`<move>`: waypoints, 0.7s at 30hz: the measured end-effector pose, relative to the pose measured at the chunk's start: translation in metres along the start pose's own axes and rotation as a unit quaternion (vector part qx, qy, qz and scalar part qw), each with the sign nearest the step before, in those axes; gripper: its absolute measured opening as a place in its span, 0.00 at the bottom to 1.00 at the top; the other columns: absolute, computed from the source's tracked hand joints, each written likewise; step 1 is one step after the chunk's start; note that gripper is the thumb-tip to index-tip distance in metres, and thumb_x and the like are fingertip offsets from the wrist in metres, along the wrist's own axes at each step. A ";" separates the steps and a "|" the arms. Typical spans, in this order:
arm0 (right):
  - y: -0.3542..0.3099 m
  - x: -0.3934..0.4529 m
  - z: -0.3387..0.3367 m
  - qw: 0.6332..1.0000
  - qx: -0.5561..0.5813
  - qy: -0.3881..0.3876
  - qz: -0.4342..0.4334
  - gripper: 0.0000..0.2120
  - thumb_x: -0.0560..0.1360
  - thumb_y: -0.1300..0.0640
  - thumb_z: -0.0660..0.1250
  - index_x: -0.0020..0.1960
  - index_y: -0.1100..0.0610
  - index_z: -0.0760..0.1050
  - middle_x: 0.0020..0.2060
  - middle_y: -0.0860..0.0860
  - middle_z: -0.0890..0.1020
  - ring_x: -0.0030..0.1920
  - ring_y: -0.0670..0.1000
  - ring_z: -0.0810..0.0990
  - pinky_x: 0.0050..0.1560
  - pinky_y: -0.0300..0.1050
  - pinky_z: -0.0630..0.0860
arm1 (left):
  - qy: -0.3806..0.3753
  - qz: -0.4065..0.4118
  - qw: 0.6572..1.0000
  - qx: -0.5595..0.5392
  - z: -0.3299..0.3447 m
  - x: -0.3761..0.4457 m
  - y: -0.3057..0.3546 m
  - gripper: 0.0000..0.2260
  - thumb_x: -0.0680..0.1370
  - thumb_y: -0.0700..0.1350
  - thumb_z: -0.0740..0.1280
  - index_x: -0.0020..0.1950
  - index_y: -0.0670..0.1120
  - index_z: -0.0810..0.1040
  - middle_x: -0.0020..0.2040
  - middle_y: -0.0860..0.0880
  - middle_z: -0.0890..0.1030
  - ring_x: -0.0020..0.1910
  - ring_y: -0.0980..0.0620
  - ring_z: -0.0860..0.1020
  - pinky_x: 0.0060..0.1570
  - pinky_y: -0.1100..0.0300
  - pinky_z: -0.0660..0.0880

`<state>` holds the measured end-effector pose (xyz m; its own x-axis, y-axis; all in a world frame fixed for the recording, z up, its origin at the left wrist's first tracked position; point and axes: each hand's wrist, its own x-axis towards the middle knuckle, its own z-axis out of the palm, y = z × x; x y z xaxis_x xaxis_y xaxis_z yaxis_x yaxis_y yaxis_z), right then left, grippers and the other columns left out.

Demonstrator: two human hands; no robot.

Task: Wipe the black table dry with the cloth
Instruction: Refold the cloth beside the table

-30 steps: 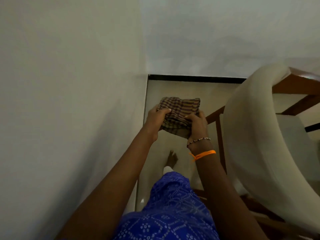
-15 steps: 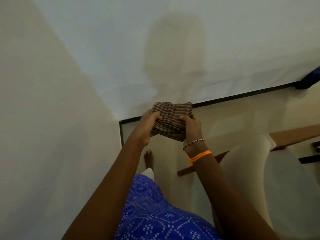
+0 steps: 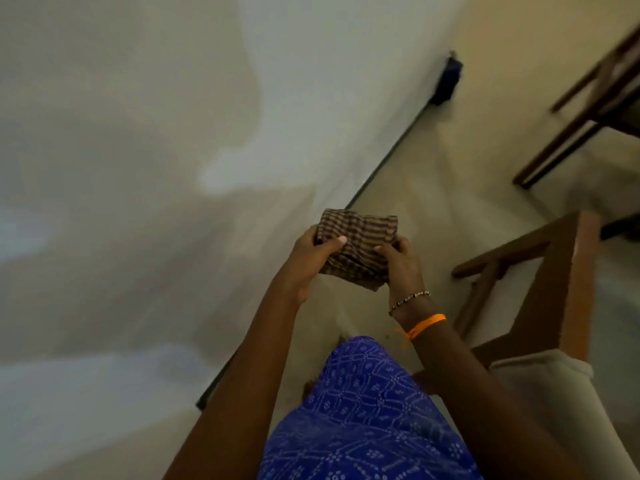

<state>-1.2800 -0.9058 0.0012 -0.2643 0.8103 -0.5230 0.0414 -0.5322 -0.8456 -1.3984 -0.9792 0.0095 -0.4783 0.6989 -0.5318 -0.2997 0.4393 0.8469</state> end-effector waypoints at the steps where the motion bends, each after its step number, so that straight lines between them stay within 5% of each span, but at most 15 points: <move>1: -0.005 0.014 -0.001 1.000 0.010 0.015 -0.001 0.10 0.75 0.70 0.59 0.54 0.63 0.73 0.50 0.58 0.78 0.49 0.54 0.77 0.43 0.41 0.76 | -0.018 0.009 1.000 0.024 0.005 0.016 0.009 0.21 0.74 0.46 0.69 0.66 0.47 0.71 0.61 0.46 0.77 0.57 0.48 0.77 0.53 0.56 0.76; 5: -0.041 0.083 -0.010 0.995 0.039 0.090 -0.010 0.13 0.75 0.70 0.59 0.58 0.67 0.73 0.54 0.62 0.79 0.52 0.55 0.76 0.48 0.46 0.75 | -0.095 0.037 0.991 0.088 0.043 0.094 0.058 0.21 0.73 0.45 0.70 0.65 0.46 0.71 0.62 0.45 0.77 0.57 0.48 0.77 0.55 0.55 0.76; 9: -0.085 0.153 -0.031 0.989 0.060 0.136 -0.008 0.13 0.76 0.69 0.59 0.59 0.68 0.73 0.58 0.65 0.78 0.55 0.60 0.78 0.44 0.42 0.74 | -0.162 0.034 0.976 0.142 0.091 0.165 0.108 0.21 0.74 0.45 0.68 0.67 0.45 0.70 0.62 0.45 0.77 0.58 0.48 0.77 0.58 0.52 0.75; 14: -0.139 0.234 -0.064 0.981 0.083 0.175 0.002 0.13 0.76 0.68 0.59 0.59 0.68 0.72 0.58 0.65 0.77 0.53 0.56 0.76 0.49 0.48 0.75 | -0.217 0.034 0.965 0.145 0.165 0.238 0.170 0.20 0.75 0.44 0.67 0.66 0.46 0.70 0.56 0.48 0.78 0.49 0.56 0.78 0.43 0.64 0.75; 16: -0.158 0.260 -0.075 0.977 0.088 0.196 0.010 0.13 0.76 0.67 0.60 0.59 0.67 0.72 0.54 0.63 0.78 0.53 0.56 0.76 0.51 0.50 0.74 | -0.228 0.030 0.962 0.145 0.193 0.262 0.190 0.17 0.75 0.43 0.66 0.64 0.46 0.72 0.53 0.48 0.80 0.47 0.55 0.79 0.40 0.64 0.75; 21: -0.197 0.332 -0.103 0.966 0.101 0.238 0.007 0.04 0.76 0.64 0.61 0.47 0.59 0.74 0.38 0.51 0.76 0.38 0.48 0.75 0.34 0.40 0.71 | -0.272 -0.022 0.956 0.111 0.266 0.340 0.237 0.18 0.74 0.39 0.66 0.63 0.44 0.73 0.50 0.47 0.80 0.46 0.52 0.79 0.38 0.62 0.76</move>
<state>-1.2762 -0.5064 -0.0165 0.2102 0.7985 -0.5641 -0.1591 -0.5413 -0.8256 -1.4123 -0.4867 0.0292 0.0479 0.8400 -0.5404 -0.0985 0.5424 0.8343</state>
